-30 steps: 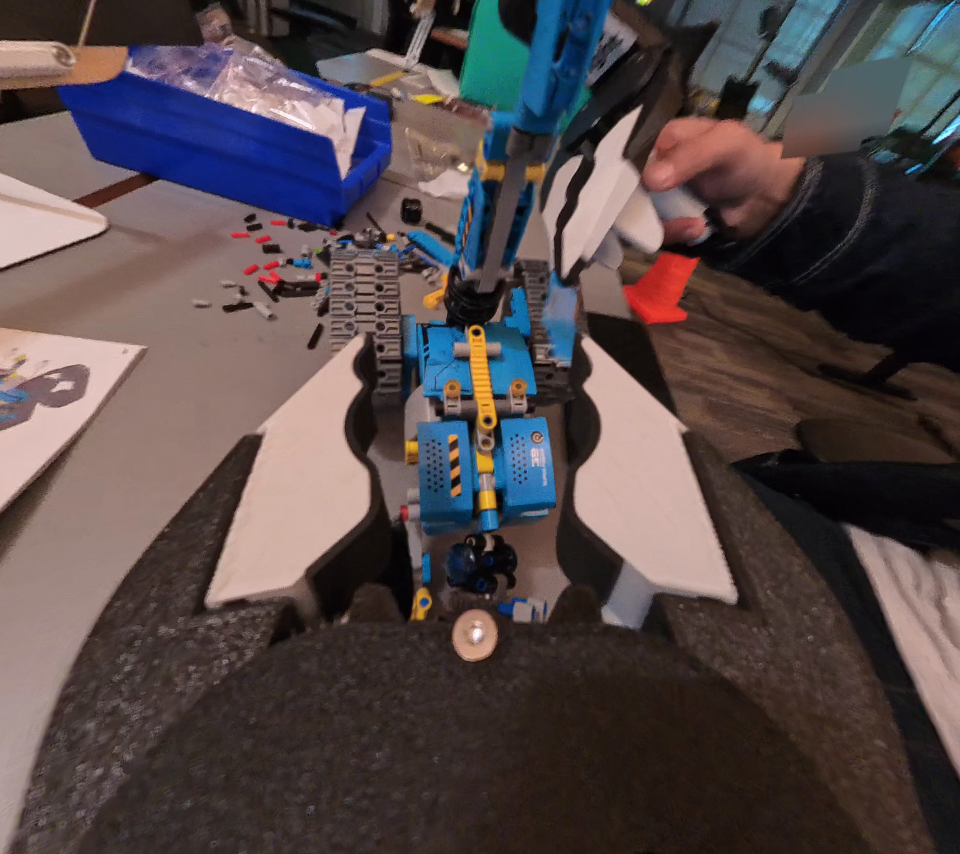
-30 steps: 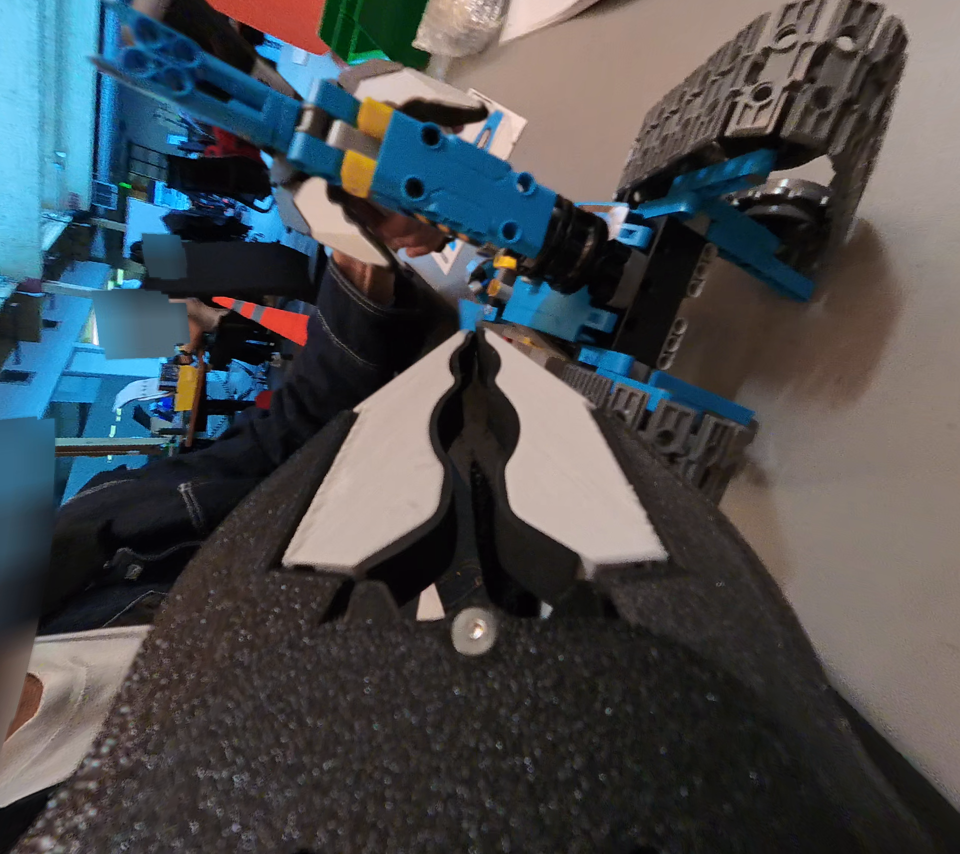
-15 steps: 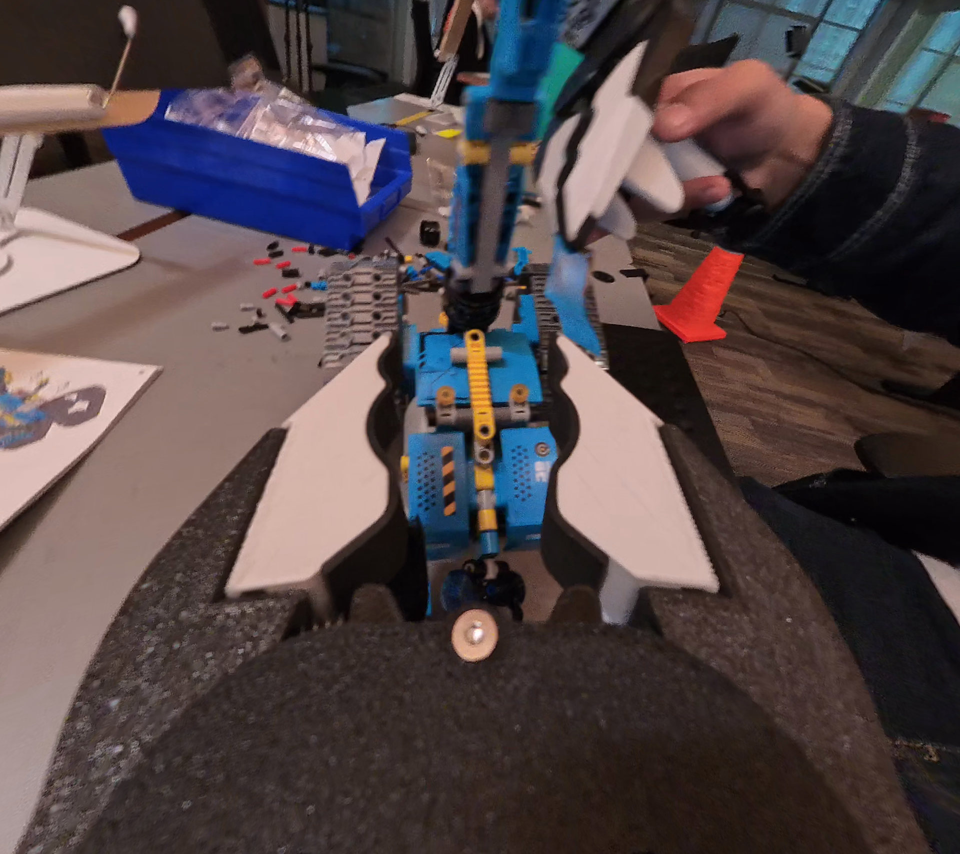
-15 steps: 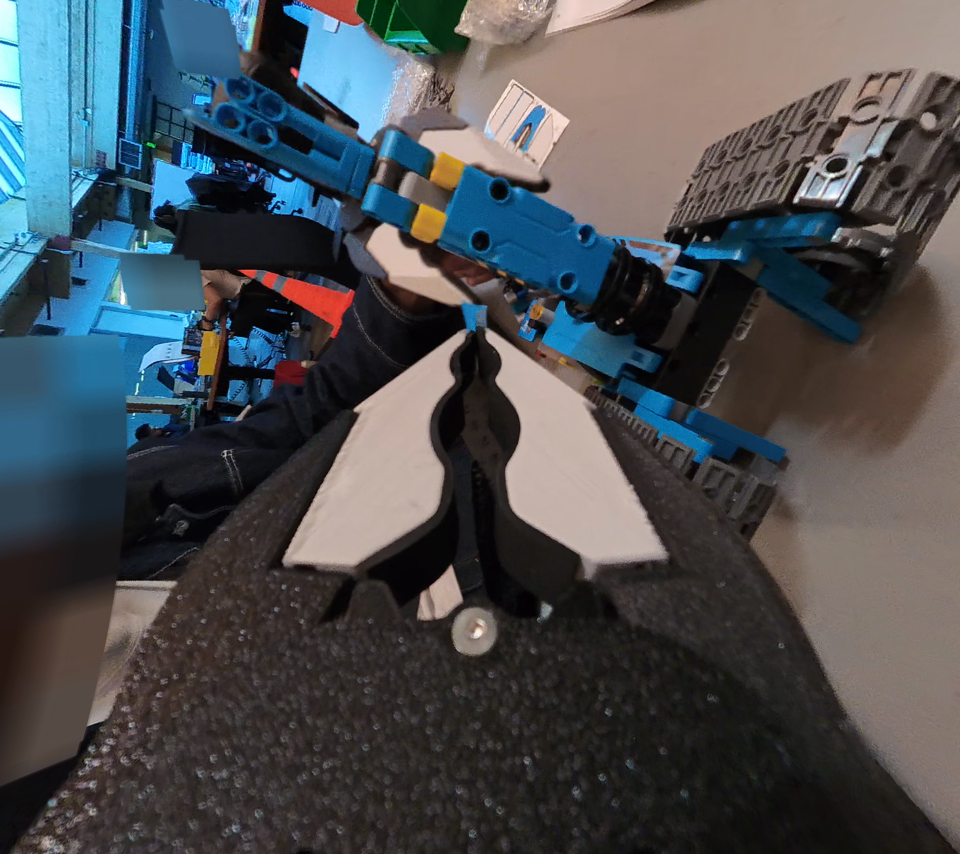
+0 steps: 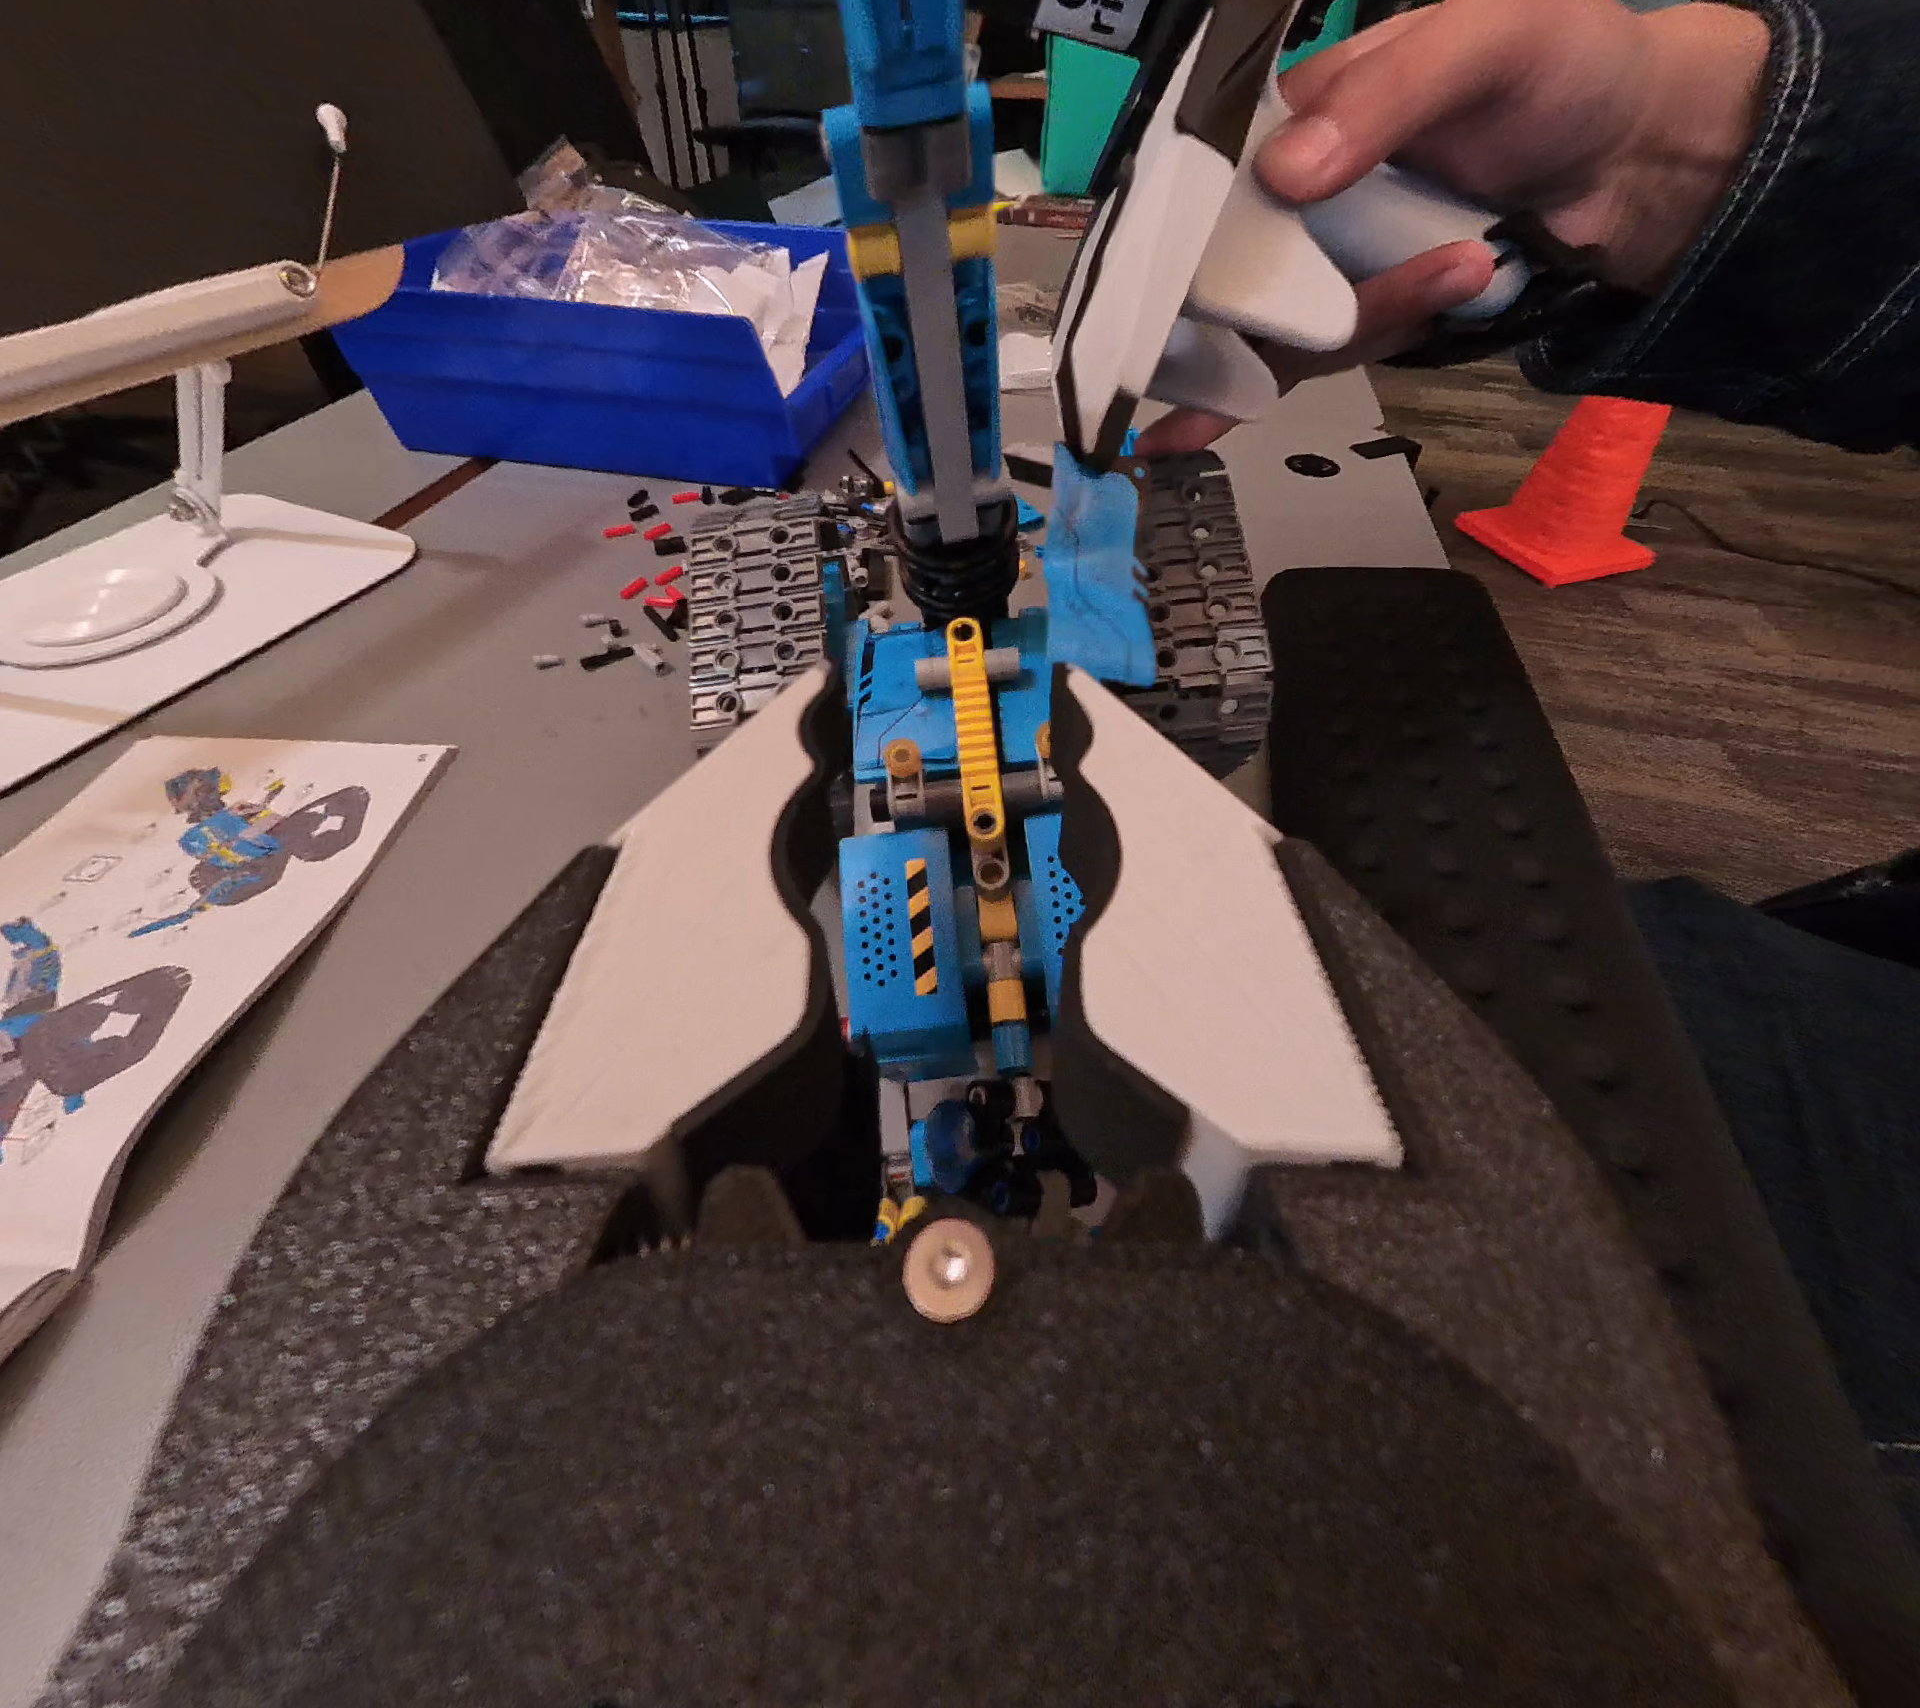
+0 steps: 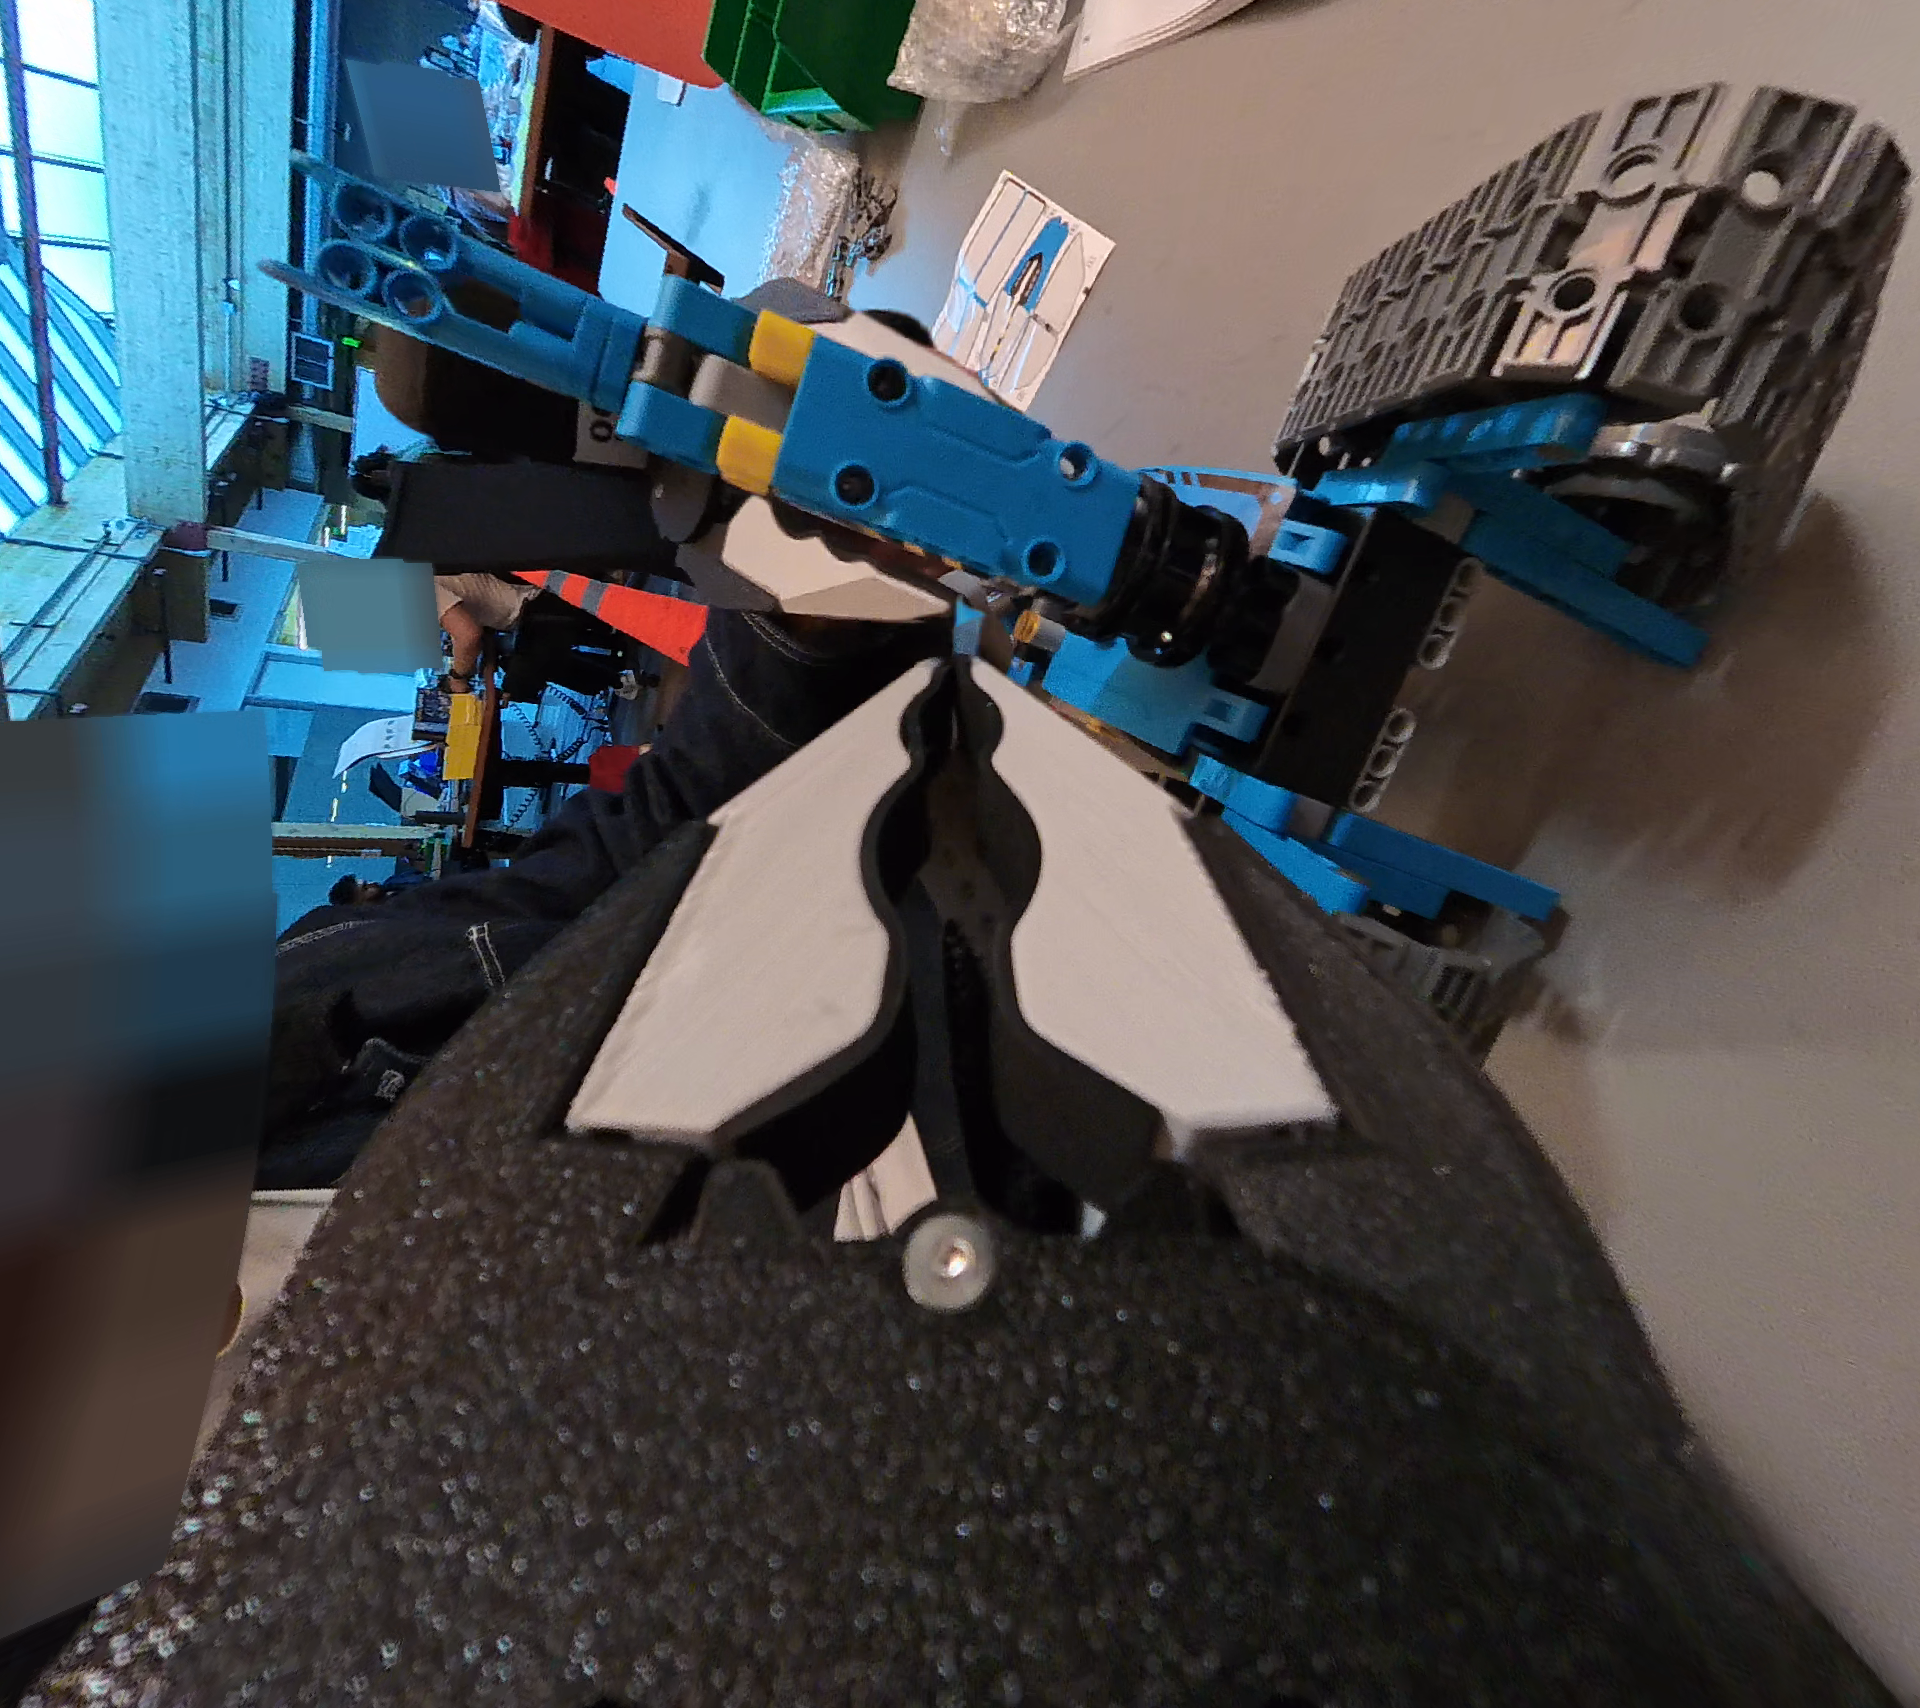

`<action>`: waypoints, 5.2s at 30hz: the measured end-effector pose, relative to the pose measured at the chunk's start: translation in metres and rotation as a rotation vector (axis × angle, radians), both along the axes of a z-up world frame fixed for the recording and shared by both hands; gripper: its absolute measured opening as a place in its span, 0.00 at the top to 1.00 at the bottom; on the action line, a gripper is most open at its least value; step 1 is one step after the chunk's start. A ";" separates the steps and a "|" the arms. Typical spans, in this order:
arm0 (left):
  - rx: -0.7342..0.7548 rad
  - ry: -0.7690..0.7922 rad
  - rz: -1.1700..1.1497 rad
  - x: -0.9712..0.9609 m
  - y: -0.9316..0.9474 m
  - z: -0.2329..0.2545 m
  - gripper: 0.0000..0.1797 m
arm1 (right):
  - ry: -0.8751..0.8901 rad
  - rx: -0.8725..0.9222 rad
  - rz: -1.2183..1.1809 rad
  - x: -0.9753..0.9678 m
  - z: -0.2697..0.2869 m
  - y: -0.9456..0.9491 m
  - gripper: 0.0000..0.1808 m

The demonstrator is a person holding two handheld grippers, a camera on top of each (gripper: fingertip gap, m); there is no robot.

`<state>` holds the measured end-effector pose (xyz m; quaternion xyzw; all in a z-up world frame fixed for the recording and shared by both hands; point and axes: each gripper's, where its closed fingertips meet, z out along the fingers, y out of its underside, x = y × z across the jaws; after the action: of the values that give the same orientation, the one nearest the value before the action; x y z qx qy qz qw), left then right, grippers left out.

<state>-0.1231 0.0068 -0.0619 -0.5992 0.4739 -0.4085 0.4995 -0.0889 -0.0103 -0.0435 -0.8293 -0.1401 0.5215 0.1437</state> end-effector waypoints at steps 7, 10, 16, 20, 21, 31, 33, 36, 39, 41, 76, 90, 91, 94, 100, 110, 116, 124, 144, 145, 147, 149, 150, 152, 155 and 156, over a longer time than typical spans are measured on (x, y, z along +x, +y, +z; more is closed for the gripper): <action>0.012 0.002 0.010 0.001 0.001 -0.001 0.79 | -0.047 0.006 0.002 0.001 -0.006 0.002 1.00; 0.010 -0.010 0.020 0.000 0.003 0.002 0.79 | -0.082 0.012 0.002 0.002 -0.008 0.004 1.00; 0.025 -0.038 0.015 -0.001 0.001 0.008 0.83 | -0.088 0.008 0.011 -0.001 -0.008 0.004 1.00; 0.032 -0.032 0.013 0.001 0.000 0.007 0.84 | -0.092 0.005 0.019 -0.003 -0.009 0.004 1.00; 0.031 -0.031 0.013 0.001 0.000 0.006 0.84 | -0.093 0.006 0.018 -0.003 -0.008 0.004 1.00; 0.024 -0.051 0.018 -0.001 0.002 0.010 0.85 | -0.078 -0.009 0.024 -0.004 -0.005 0.003 1.00; 0.022 -0.053 0.018 -0.001 0.002 0.010 0.84 | -0.066 -0.022 0.027 -0.004 -0.005 0.001 1.00; 0.017 -0.053 0.016 -0.001 0.002 0.010 0.84 | -0.073 -0.036 0.018 -0.003 -0.009 0.002 1.00; 0.017 -0.044 0.014 0.000 0.001 0.008 0.84 | -0.068 -0.047 0.015 -0.004 -0.010 0.002 1.00; 0.020 -0.042 0.013 0.001 0.001 0.008 0.85 | -0.078 -0.044 0.014 -0.003 -0.011 0.003 1.00; 0.227 0.191 -0.003 0.021 -0.018 -0.014 1.00 | -0.187 0.047 0.024 -0.006 -0.016 0.001 1.00; 0.153 0.281 0.022 0.025 -0.015 -0.022 1.00 | -0.193 0.057 0.029 -0.008 -0.014 -0.001 1.00; 0.136 0.286 0.023 0.025 -0.014 -0.022 1.00 | -0.196 0.059 0.030 -0.009 -0.014 -0.001 1.00; 0.135 0.299 0.030 0.023 -0.013 -0.022 1.00 | -0.197 0.064 0.032 -0.010 -0.013 0.001 1.00; 0.170 0.340 0.080 0.021 -0.012 -0.024 1.00 | -0.222 0.118 0.035 -0.009 -0.014 0.001 1.00; 0.119 0.358 0.098 0.020 -0.012 -0.026 1.00 | -0.569 0.360 0.041 0.004 -0.026 0.002 1.00; 0.120 0.359 0.097 0.019 -0.011 -0.026 1.00 | -0.690 0.370 0.037 0.008 -0.031 -0.002 1.00; 0.113 0.357 0.091 0.019 -0.011 -0.026 1.00 | -0.729 0.310 0.026 0.014 -0.039 0.007 1.00; -0.084 0.224 0.089 0.007 -0.004 -0.007 1.00 | -0.580 0.175 0.013 0.012 -0.039 0.005 1.00; -0.067 0.241 0.076 0.008 -0.004 -0.008 1.00 | -0.538 0.149 0.012 0.011 -0.037 0.005 1.00; -0.035 0.277 0.029 0.013 -0.008 -0.007 0.98 | -0.459 0.091 0.011 0.009 -0.034 0.004 1.00; -0.016 0.324 0.025 0.016 -0.003 -0.008 0.92 | -0.413 0.046 0.012 0.009 -0.034 0.005 1.00; -0.013 0.342 0.023 0.017 0.000 -0.010 0.88 | -0.386 0.020 0.012 0.008 -0.033 0.004 1.00; -0.029 0.360 -0.016 0.018 0.001 -0.014 0.85 | -0.316 -0.065 -0.006 0.008 -0.033 0.004 1.00; -0.036 0.360 -0.058 0.020 0.000 -0.021 0.85 | -0.149 -0.233 -0.028 0.006 -0.031 0.005 1.00; -0.038 0.347 -0.062 0.020 0.001 -0.020 0.85 | -0.108 -0.266 -0.029 0.007 -0.031 0.007 1.00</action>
<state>-0.1028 0.0073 -0.0817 -0.6553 0.5633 -0.3229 0.3860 -0.0822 -0.0032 -0.0746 -0.8699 -0.0652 0.4879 0.0322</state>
